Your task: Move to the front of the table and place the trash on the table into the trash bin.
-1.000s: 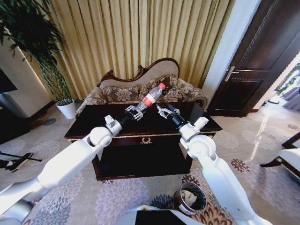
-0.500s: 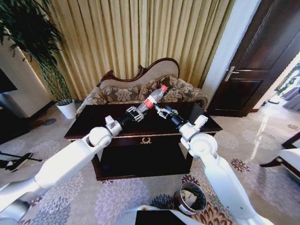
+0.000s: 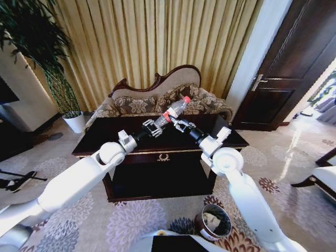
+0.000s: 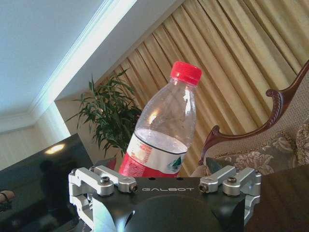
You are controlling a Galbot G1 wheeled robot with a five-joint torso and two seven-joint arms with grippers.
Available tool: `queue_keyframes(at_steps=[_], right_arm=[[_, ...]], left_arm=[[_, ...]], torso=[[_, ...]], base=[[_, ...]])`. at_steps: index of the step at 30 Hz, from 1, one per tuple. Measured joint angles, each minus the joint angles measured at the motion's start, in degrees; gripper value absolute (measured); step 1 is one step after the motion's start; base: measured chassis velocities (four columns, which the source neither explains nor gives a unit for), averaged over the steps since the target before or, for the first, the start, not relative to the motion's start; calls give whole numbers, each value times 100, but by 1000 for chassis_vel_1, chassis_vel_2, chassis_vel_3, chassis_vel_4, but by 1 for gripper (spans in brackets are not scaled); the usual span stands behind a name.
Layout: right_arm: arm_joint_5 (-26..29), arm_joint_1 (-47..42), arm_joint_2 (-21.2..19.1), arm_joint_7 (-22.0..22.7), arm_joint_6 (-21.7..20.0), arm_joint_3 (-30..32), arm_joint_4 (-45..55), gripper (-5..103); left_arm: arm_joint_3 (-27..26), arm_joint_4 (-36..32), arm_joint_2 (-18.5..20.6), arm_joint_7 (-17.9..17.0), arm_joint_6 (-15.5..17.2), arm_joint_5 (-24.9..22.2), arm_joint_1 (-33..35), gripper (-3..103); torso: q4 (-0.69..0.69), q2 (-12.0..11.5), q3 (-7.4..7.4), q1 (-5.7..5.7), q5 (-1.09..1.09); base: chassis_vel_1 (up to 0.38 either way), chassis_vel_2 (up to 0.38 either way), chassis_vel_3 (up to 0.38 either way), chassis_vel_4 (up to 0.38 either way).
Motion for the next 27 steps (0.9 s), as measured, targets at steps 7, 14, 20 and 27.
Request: queue_keyframes(at_steps=[7,14,20,27], right_arm=[[-26,4,24,0,18,5,4,100],[-106,-6,36,0,36,11,2,100],[-131,16,32,0,51,31,-19,100],[-160,9,13,0,58,50,-34,100]], left_arm=[[63,-36,-21,0,20,16,-2,42],[121,-94,-53,-19,65,22,-9,42],[128,-193,-20,-25,80,51,103,42],[27,-272,60,-4,80,88,281,42]], torso=[[0,0,0,0,0],[0,0,0,0,0],[-1,0,0,0,0],[0,0,0,0,0]], base=[[0,0,0,0],[0,0,0,0],[0,0,0,0],[0,0,0,0]])
